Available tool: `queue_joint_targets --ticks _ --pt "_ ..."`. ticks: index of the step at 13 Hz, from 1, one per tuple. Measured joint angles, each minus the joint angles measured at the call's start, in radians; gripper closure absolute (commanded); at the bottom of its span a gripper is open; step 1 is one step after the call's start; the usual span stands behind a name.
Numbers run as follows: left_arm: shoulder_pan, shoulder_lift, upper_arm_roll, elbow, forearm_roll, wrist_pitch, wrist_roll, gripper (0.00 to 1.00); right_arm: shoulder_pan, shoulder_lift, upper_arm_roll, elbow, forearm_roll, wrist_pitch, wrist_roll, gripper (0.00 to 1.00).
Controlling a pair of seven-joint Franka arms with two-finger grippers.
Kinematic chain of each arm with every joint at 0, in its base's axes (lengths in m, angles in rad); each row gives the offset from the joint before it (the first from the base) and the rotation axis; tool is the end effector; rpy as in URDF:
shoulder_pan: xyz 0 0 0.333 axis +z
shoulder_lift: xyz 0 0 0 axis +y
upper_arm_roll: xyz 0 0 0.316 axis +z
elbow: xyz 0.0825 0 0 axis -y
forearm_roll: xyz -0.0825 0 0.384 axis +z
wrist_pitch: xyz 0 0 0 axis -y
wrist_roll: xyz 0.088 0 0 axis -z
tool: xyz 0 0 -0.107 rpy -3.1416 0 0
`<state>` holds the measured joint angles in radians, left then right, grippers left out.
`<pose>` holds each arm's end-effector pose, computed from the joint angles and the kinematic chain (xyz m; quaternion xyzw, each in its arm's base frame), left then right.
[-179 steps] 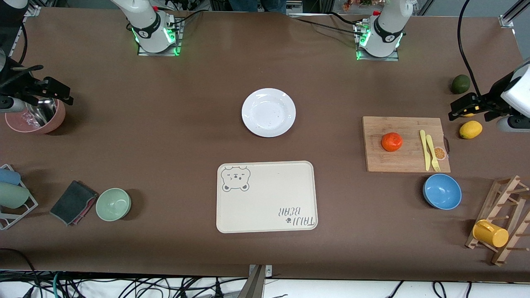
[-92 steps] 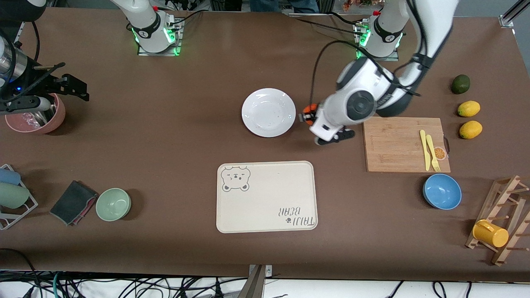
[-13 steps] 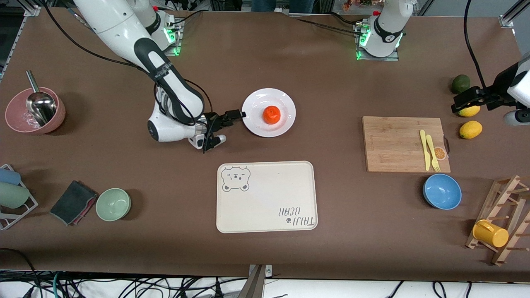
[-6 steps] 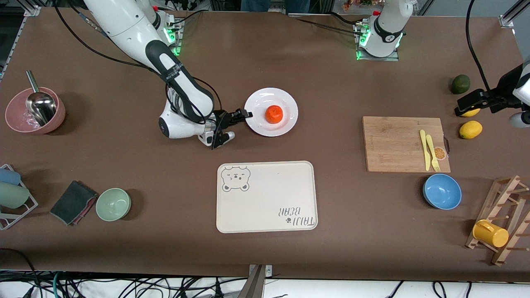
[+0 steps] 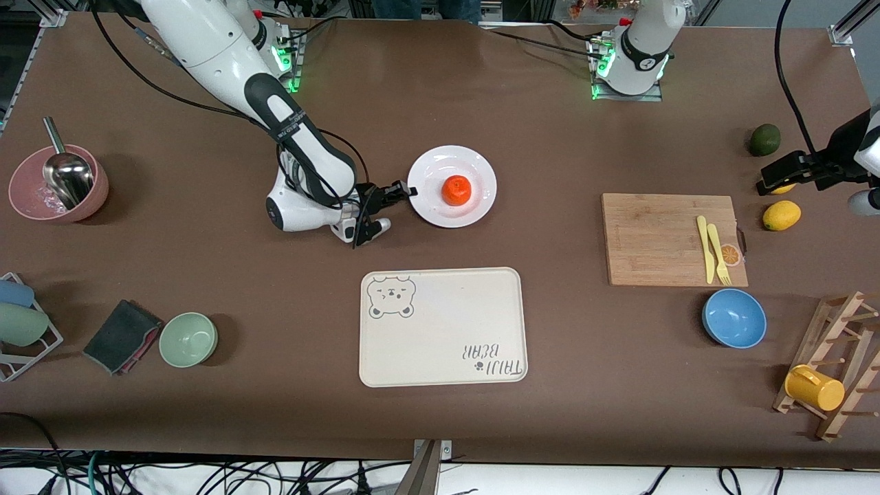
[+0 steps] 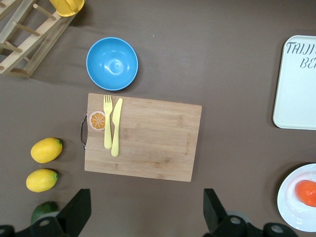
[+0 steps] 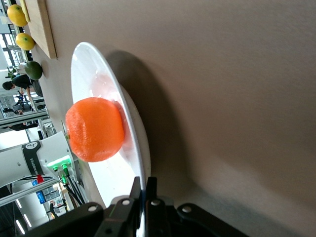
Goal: Place orange and plate with both arms
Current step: 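Slide the plate with the orange onto the bear tray, right gripper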
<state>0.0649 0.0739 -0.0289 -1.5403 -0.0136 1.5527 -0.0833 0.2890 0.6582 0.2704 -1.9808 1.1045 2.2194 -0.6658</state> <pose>0.5737 0.0198 0.5956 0.9977 0.0597 -0.0309 0.0071 0.4702 0.3318 0.1284 -0.8786 -0.1280 0.1677 0.4285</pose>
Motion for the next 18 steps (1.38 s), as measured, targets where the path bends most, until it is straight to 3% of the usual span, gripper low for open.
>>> queue_joint_targets --ticks 5,9,13,16,18 --pt "-0.001 0.001 -0.001 0.006 -0.001 0.002 0.001 0.00 -0.026 -0.034 -0.013 0.063 0.000 -0.118 -0.001 1.00" --pt "-0.002 0.002 -0.002 0.021 -0.001 0.003 0.001 0.00 -0.114 -0.028 -0.041 0.206 -0.007 -0.186 -0.001 1.00" --pt "0.000 0.007 -0.001 0.022 -0.001 0.003 0.001 0.00 -0.119 0.152 -0.106 0.476 -0.007 -0.182 0.044 1.00" --pt "0.000 0.011 0.000 0.024 -0.001 0.003 0.001 0.00 -0.114 0.307 -0.112 0.670 -0.007 -0.135 0.160 1.00" --pt "0.000 0.012 -0.001 0.025 -0.001 0.003 0.001 0.00 -0.091 0.365 -0.109 0.739 -0.008 -0.042 0.218 1.00"
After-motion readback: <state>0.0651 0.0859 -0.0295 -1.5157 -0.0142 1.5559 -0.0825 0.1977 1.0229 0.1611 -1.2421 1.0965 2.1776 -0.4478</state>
